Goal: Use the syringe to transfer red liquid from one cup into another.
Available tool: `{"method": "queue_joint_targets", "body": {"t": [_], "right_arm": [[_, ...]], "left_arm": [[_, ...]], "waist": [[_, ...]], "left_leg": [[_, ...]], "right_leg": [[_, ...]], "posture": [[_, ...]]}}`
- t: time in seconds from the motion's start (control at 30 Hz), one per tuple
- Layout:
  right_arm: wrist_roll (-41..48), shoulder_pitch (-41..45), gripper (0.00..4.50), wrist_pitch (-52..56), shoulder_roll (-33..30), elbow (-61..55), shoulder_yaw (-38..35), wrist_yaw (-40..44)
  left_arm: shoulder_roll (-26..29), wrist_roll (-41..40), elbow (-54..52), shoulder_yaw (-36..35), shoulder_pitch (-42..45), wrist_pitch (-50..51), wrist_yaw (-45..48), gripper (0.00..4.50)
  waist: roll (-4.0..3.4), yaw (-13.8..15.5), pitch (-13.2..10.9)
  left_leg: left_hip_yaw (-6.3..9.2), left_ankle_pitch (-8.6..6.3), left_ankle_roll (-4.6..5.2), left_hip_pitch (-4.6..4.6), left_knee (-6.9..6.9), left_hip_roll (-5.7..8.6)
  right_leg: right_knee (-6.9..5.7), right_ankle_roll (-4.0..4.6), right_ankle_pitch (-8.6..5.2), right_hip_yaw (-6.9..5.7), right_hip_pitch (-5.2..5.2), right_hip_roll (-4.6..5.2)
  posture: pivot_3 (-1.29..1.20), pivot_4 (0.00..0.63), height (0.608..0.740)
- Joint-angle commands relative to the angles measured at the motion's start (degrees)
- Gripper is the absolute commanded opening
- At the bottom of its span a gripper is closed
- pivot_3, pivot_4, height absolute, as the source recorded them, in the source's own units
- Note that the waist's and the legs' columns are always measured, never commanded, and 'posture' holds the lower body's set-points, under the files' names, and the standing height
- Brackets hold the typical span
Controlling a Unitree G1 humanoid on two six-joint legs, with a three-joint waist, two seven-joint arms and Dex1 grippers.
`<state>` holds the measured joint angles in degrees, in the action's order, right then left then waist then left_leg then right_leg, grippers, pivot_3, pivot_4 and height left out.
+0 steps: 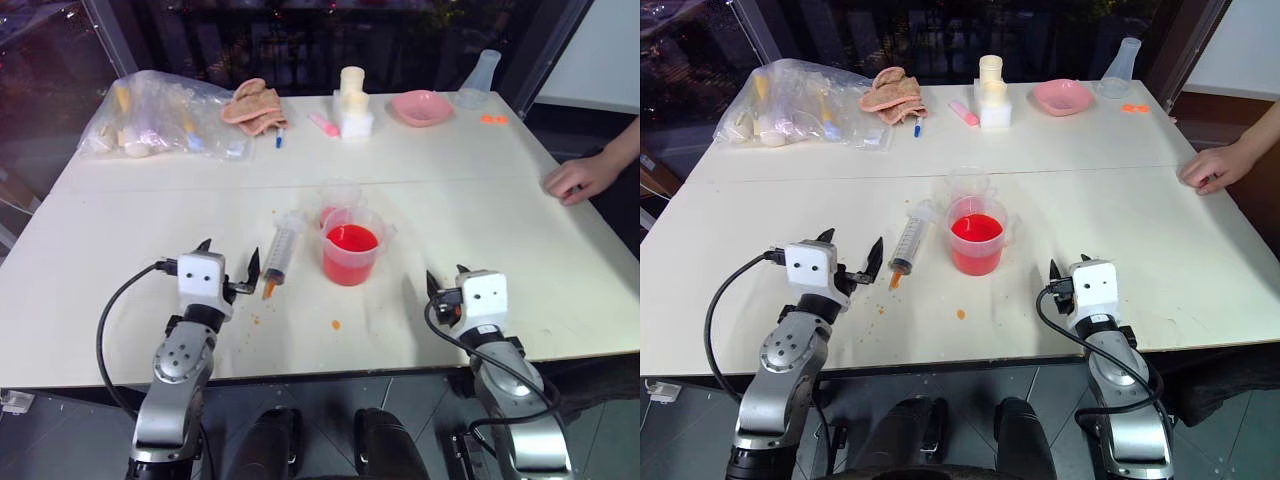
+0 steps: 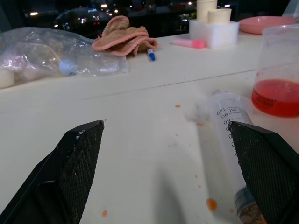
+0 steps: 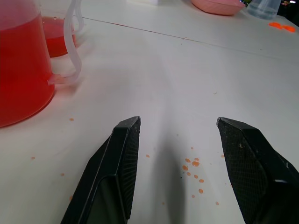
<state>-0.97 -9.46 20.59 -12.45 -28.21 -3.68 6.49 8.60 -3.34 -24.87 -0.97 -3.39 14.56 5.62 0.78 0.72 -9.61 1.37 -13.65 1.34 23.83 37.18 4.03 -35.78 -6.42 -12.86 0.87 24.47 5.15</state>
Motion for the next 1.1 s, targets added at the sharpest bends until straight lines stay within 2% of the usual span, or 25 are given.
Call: {"method": "queue_joint_targets", "body": {"t": [0.03,1.1], "right_arm": [[-0.15,0.58,2.66,-0.3,0.12,-1.44,-0.04,-0.04],[0.81,2.75,2.66,0.67,-0.53,-0.25,-1.9,0.52]], "left_arm": [[-0.26,-0.51,-2.14,-0.67,0.44,0.19,-0.08,4.46],[0.49,-1.98,-1.19,-1.47,2.65,0.32,2.07,4.46]], "waist": [[0.0,0.0,0.0],[0.0,0.0,0.0]], "left_leg": [[0.0,0.0,0.0,0.0,0.0,0.0],[0.03,-0.03,-0.05,0.03,-0.06,-0.07]], "right_leg": [[0.0,0.0,0.0,0.0,0.0,0.0],[0.33,0.01,0.0,-0.01,-0.08,-0.04]], "posture": [[0.0,0.15,0.74],[0.0,0.15,0.74]]}}
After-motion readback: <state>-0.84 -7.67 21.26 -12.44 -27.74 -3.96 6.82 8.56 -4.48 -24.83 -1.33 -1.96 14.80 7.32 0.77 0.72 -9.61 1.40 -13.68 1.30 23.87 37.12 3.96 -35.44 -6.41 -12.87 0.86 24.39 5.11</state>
